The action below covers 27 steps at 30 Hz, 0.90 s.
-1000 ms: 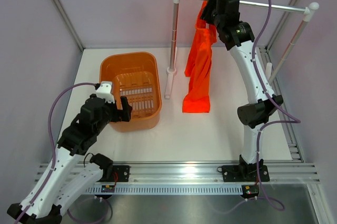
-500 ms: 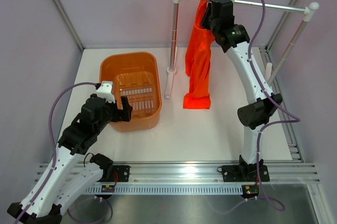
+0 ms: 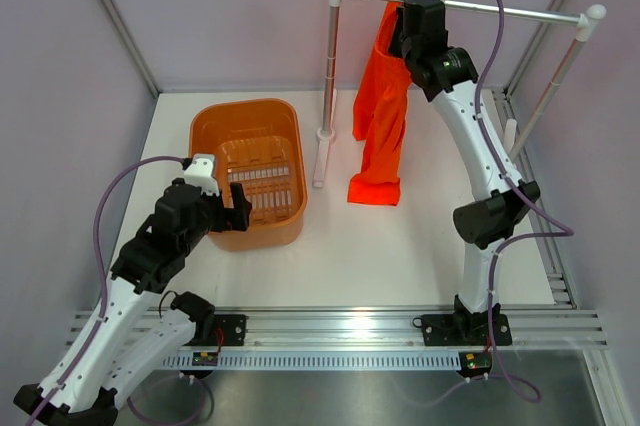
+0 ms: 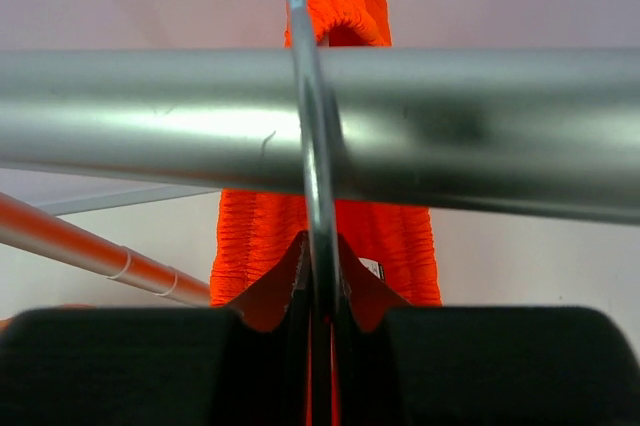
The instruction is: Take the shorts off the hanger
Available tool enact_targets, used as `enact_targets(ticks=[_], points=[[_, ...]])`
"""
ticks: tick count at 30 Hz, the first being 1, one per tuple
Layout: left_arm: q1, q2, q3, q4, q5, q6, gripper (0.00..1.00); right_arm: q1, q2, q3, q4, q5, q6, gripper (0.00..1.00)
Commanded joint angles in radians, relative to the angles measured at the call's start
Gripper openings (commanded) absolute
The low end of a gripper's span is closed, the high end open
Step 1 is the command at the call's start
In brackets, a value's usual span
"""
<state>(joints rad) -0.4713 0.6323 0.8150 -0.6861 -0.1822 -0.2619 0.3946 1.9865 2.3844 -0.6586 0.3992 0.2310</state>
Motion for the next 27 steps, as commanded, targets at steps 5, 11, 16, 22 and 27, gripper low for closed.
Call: enact_targets(ticks=[5,11,16,22,27], points=[[0.002,0.009,0.003,0.039,0.013,-0.003,0.99,0.012,-0.159,0.009,0.065,-0.045,-0.065,0.0],[0.002,0.004,0.003,0.037,0.015,-0.003,0.99,0.013,-0.173,0.1,-0.06,-0.131,-0.044,0.0],[0.002,0.004,0.003,0.037,0.016,-0.002,0.99,0.012,-0.193,0.084,-0.139,-0.218,-0.021,0.0],[0.002,-0.005,0.003,0.04,0.038,0.003,0.99,0.013,-0.322,-0.128,-0.127,-0.29,0.001,0.0],[0.002,-0.034,0.0,0.066,0.122,0.018,0.99,0.012,-0.452,-0.31,-0.115,-0.367,0.002,0.0]])
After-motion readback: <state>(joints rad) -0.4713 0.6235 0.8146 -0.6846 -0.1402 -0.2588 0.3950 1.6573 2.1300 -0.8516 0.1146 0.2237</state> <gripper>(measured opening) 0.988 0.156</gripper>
